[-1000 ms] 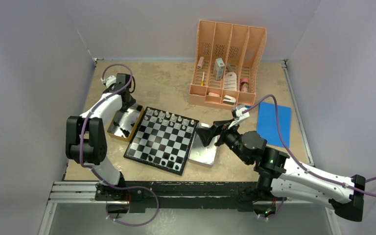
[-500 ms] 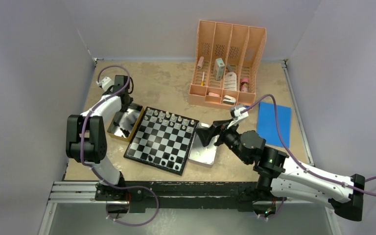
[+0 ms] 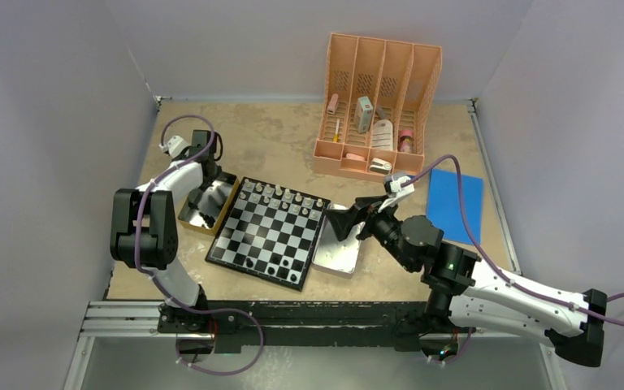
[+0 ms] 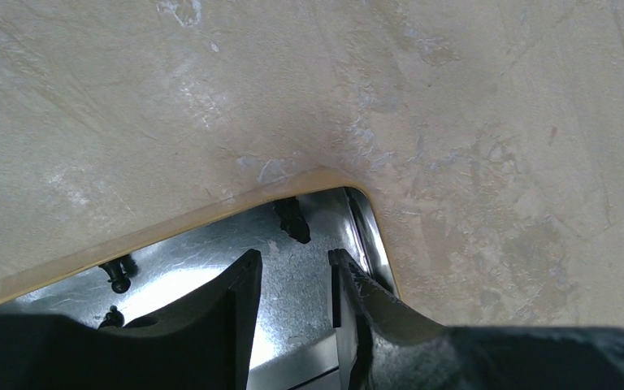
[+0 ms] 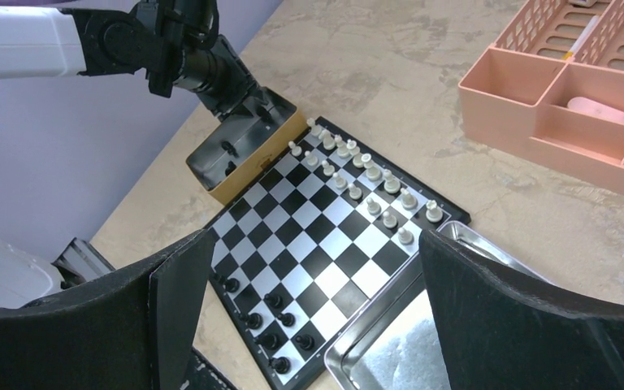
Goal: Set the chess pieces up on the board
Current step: Pick up the chess piece from the storage box, then place the chess piece on the chessboard.
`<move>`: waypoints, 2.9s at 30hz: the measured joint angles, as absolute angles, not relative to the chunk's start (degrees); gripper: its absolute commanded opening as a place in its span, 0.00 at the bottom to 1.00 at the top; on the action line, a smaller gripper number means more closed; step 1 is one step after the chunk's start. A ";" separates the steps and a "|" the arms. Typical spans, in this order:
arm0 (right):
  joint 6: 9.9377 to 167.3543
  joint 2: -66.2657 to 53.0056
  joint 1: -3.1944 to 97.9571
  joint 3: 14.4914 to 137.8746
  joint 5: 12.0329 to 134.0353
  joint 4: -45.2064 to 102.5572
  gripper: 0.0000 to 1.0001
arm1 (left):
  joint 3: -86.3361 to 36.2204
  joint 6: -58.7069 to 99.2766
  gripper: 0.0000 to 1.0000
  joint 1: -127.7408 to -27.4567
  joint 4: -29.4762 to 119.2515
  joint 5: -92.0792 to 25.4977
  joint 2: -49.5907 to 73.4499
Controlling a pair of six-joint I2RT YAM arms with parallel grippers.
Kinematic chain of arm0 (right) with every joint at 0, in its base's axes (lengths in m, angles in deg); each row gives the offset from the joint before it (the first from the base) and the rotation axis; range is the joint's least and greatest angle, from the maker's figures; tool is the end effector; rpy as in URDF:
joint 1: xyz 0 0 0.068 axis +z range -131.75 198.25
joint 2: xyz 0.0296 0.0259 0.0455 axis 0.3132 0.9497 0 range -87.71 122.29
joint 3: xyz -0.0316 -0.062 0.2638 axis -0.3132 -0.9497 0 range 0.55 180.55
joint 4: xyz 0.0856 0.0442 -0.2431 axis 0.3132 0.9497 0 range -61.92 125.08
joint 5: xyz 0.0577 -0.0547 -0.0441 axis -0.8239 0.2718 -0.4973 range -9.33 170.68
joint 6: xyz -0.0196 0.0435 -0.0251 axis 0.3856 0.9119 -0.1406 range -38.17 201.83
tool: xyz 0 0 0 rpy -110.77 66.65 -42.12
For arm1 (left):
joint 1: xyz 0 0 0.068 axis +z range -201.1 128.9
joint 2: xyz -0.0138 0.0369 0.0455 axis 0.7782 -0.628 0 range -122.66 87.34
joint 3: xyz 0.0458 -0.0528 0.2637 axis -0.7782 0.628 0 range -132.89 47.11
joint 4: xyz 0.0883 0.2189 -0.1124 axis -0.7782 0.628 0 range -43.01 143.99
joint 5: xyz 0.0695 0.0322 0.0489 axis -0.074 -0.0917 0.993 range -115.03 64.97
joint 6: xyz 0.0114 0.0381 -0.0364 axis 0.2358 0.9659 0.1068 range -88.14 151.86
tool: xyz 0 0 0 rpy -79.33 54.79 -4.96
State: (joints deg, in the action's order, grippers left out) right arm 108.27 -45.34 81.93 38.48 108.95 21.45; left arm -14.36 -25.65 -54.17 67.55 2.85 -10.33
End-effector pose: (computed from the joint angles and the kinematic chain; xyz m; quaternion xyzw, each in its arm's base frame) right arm 0.0946 0.1532 0.3363 -0.0479 0.6935 0.3749 0.6134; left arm 0.3466 -0.0019 0.1907 -0.4867 0.7954 0.0593 0.3562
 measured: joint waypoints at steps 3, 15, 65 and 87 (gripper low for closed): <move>107.81 -45.30 81.93 39.07 109.56 21.60 0.99 | -14.06 -26.24 0.36 -54.17 67.35 2.85 -10.33; 107.50 -45.60 81.93 40.36 109.69 21.77 0.99 | -12.85 -27.68 0.35 -54.17 66.35 2.89 -10.64; 107.44 -48.03 81.93 40.93 109.95 22.95 0.99 | -11.87 -30.55 0.05 -54.19 66.98 2.30 -8.50; 107.87 -48.44 81.93 40.93 111.20 24.46 0.99 | -11.85 4.97 0.00 -54.26 76.97 -41.52 7.83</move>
